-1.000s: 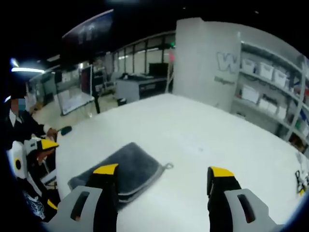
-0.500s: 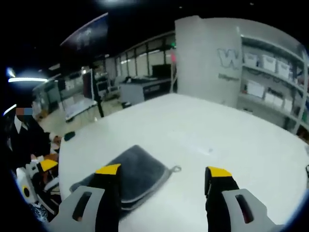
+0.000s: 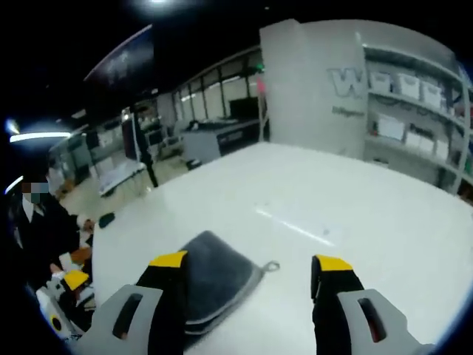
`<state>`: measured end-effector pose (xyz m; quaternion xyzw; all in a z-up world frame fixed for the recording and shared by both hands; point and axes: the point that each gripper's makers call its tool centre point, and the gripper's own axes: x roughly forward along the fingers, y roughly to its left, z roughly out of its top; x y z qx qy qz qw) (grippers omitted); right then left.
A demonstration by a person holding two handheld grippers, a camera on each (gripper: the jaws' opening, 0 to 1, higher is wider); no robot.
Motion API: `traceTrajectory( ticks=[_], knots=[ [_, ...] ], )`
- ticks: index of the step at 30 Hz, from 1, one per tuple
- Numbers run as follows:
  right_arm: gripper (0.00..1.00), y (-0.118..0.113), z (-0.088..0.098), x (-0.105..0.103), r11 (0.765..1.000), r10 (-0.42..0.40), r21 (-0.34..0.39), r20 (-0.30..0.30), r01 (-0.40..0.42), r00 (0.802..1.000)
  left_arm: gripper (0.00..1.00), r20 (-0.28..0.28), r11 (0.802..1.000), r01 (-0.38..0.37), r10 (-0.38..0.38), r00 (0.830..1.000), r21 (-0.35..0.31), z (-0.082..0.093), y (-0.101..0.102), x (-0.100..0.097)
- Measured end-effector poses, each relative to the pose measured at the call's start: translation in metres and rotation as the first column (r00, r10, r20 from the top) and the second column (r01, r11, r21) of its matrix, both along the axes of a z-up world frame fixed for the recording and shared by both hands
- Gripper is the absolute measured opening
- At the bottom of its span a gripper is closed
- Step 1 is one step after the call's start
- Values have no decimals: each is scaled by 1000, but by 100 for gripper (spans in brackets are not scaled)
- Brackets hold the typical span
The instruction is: Open the folded towel by lifting each exposed corner and separating the folded layers until the towel lies flat within the target outline without major curled edges
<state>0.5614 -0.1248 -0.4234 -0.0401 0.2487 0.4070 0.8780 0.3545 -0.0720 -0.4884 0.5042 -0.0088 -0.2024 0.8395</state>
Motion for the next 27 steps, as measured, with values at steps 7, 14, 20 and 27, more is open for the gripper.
traceTrajectory(
  ticks=[7,14,20,27],
  knots=[
    [64,12,-16,-1,1000,23,-9,-7,-23,1000,90,55,997,-9,4,999,81,-3,-3,-2],
    [64,16,-22,2,999,37,-9,-13,-37,999,85,26,993,16,-19,999,116,-20,-15,-11],
    [63,22,-24,-2,998,56,-7,-9,-56,998,85,73,988,-15,3,997,156,-21,-13,-1],
    [55,21,-41,5,999,34,9,-57,-33,998,77,43,979,-35,27,999,200,-32,-13,8]
  ],
)
